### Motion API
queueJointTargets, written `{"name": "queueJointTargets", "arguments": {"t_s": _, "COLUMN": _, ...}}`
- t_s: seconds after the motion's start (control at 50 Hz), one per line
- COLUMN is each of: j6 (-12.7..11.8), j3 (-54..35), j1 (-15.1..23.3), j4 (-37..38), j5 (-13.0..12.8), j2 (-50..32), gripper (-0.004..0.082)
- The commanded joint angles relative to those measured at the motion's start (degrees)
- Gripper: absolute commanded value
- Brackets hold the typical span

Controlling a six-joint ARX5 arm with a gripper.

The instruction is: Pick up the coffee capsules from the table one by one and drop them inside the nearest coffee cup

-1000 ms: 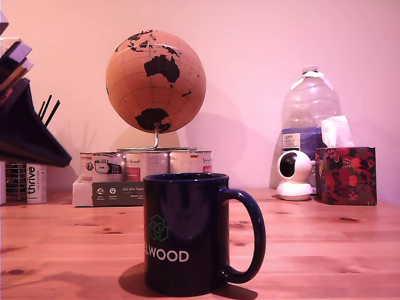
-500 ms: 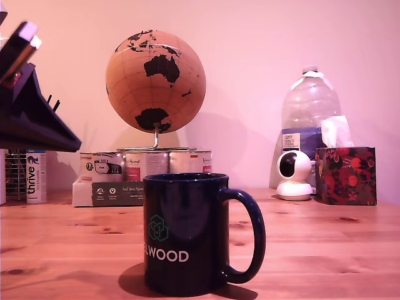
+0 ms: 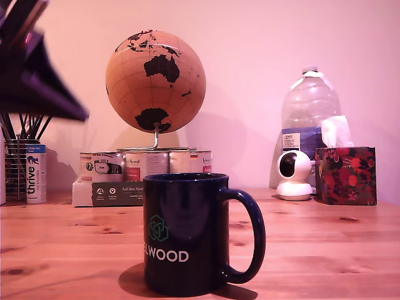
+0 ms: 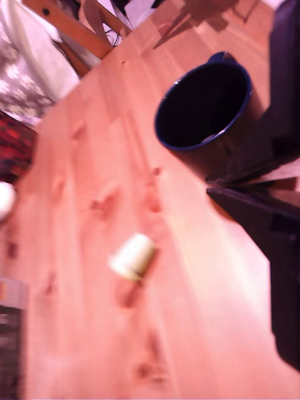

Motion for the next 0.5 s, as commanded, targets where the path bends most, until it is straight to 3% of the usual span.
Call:
{"name": "queueJointTargets", "arguments": {"t_s": 0.0, "j6": -0.7, "j3": 0.6, "j1": -0.2, "j4": -1.2, "j5": -0.4, "j2": 2.3, "gripper": 0.0141}}
{"name": "queueJointTargets", "arguments": {"t_s": 0.24, "j6": -2.3, "j3": 5.0, "j1": -1.4, "j4": -1.1, "j5": -0.2, "j2": 7.2, "gripper": 0.0559}}
{"name": "queueJointTargets", "arguments": {"t_s": 0.48, "j6": -3.6, "j3": 10.6, "j1": -2.8, "j4": -4.0, "j5": -1.3, "j2": 13.2, "gripper": 0.0574}}
